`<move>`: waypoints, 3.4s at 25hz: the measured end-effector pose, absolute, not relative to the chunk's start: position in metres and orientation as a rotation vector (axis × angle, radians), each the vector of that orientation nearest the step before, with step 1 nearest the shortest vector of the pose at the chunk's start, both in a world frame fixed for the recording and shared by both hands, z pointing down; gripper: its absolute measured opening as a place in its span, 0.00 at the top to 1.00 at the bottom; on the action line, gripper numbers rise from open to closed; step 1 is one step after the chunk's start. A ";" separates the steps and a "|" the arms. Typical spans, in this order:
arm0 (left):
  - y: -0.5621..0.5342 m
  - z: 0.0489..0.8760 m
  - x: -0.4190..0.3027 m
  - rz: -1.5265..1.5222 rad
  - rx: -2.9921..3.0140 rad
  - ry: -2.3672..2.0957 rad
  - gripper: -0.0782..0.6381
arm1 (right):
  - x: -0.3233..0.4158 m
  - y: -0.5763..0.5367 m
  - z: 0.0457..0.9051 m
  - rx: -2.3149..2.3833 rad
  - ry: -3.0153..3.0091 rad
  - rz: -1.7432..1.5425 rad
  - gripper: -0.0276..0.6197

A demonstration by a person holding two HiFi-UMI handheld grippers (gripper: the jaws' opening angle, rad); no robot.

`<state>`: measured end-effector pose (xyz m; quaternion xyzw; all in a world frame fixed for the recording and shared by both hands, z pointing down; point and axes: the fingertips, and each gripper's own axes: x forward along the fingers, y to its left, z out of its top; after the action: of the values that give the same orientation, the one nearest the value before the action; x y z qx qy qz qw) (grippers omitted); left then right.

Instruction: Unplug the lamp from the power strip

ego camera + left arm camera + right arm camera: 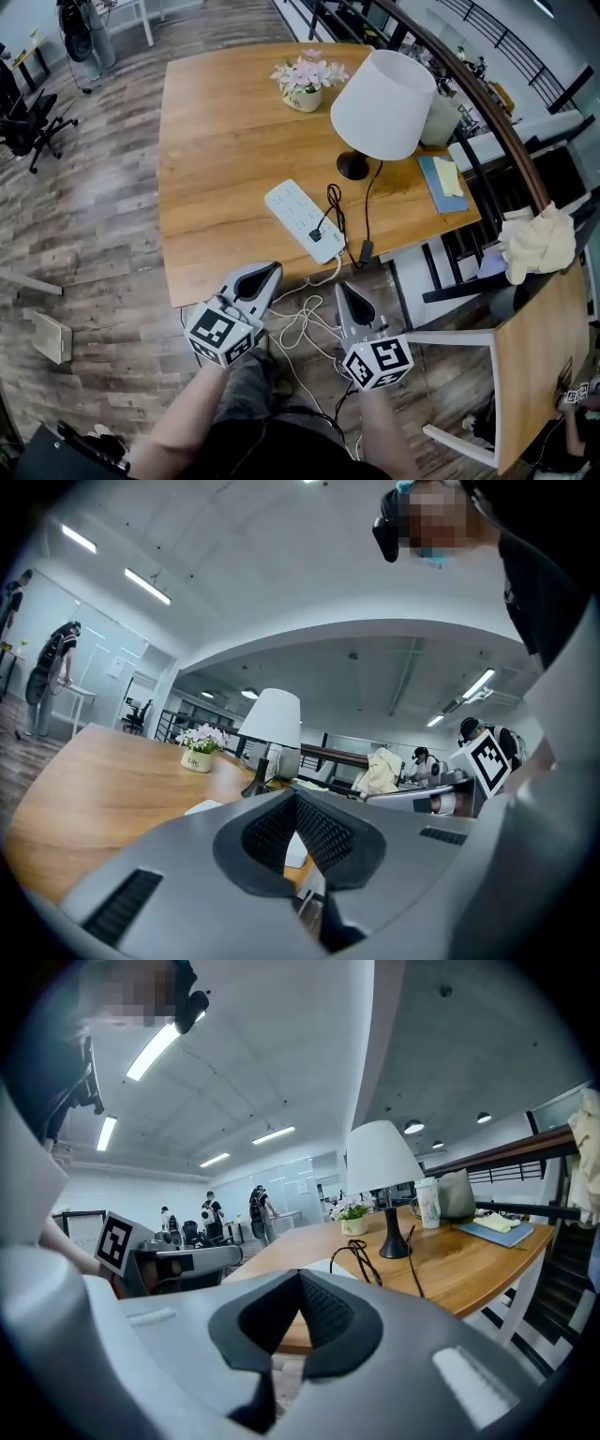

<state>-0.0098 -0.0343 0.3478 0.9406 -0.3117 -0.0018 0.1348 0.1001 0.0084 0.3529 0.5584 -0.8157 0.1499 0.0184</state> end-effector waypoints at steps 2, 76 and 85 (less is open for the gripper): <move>-0.049 0.351 -0.005 0.010 2.737 -0.868 0.90 | 0.100 -0.008 0.358 1.741 -2.515 0.477 0.94; -0.151 0.450 0.068 0.724 2.792 -0.860 0.90 | 0.080 -0.127 0.434 1.304 -2.379 0.489 0.85; -0.153 0.453 0.070 0.767 2.781 -0.872 0.90 | 0.073 -0.126 0.433 1.354 -2.276 0.313 0.85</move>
<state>0.0705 -0.1532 0.4527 0.9209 -0.2888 0.2539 0.0638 0.0733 -0.1259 0.4327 0.4933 -0.8296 0.1142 0.2352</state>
